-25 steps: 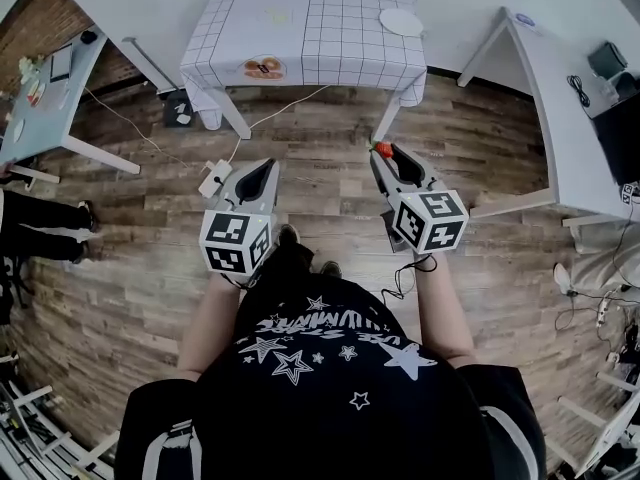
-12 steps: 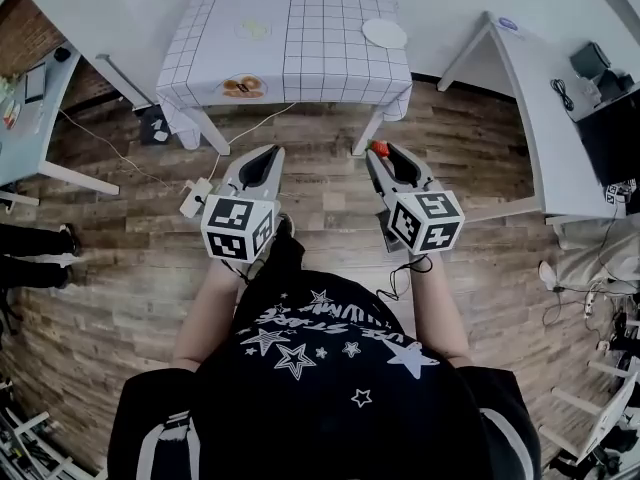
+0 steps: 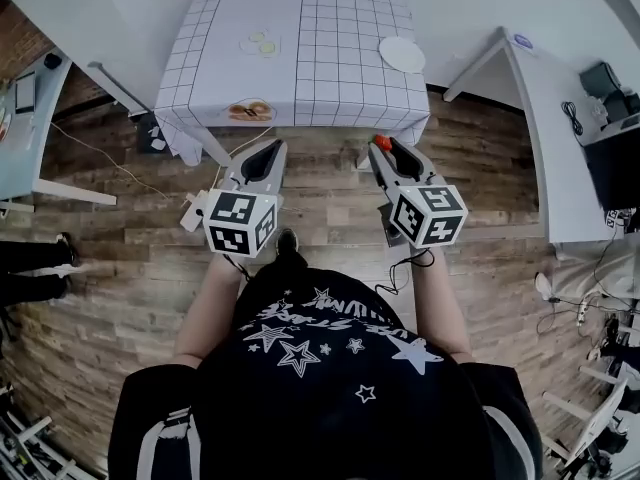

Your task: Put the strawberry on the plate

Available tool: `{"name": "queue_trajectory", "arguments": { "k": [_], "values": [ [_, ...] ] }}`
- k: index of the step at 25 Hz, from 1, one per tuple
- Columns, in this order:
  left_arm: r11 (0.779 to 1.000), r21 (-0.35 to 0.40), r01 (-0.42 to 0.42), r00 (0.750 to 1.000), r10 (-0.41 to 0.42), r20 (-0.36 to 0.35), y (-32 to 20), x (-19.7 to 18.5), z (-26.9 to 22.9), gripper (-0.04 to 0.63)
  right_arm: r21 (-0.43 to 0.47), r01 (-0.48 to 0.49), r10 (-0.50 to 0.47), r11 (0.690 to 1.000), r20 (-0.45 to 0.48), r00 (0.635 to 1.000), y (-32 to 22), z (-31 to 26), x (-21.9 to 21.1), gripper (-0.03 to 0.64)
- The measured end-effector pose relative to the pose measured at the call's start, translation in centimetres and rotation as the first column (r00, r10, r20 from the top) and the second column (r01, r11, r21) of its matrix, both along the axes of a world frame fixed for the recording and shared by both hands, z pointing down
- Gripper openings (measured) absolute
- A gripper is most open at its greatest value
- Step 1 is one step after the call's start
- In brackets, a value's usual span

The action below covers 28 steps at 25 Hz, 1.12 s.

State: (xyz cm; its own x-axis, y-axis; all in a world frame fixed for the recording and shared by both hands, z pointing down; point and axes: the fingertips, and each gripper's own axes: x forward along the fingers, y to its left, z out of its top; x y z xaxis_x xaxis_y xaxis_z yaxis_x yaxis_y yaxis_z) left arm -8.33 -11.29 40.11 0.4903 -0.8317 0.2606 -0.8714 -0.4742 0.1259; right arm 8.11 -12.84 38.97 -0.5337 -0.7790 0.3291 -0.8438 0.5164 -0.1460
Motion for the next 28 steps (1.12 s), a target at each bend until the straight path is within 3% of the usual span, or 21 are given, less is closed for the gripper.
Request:
{"name": "queue_trajectory", "arguments": {
  "k": [16,28],
  "values": [
    [0.999,-0.011,-0.034,0.998,0.033,-0.047,-9.6,-6.7,0.6,0.009,-0.013,-0.037,0.036,0.999,-0.049,0.998,-9.0,0.2,-6.1,0.140],
    [0.997,-0.044,-0.063,0.998,0.061,-0.032,-11.9,-5.9,2.0,0.009,-0.048,-0.086,0.083,0.995,-0.060,0.995,-12.3,1.6,-3.9,0.140]
  ]
}}
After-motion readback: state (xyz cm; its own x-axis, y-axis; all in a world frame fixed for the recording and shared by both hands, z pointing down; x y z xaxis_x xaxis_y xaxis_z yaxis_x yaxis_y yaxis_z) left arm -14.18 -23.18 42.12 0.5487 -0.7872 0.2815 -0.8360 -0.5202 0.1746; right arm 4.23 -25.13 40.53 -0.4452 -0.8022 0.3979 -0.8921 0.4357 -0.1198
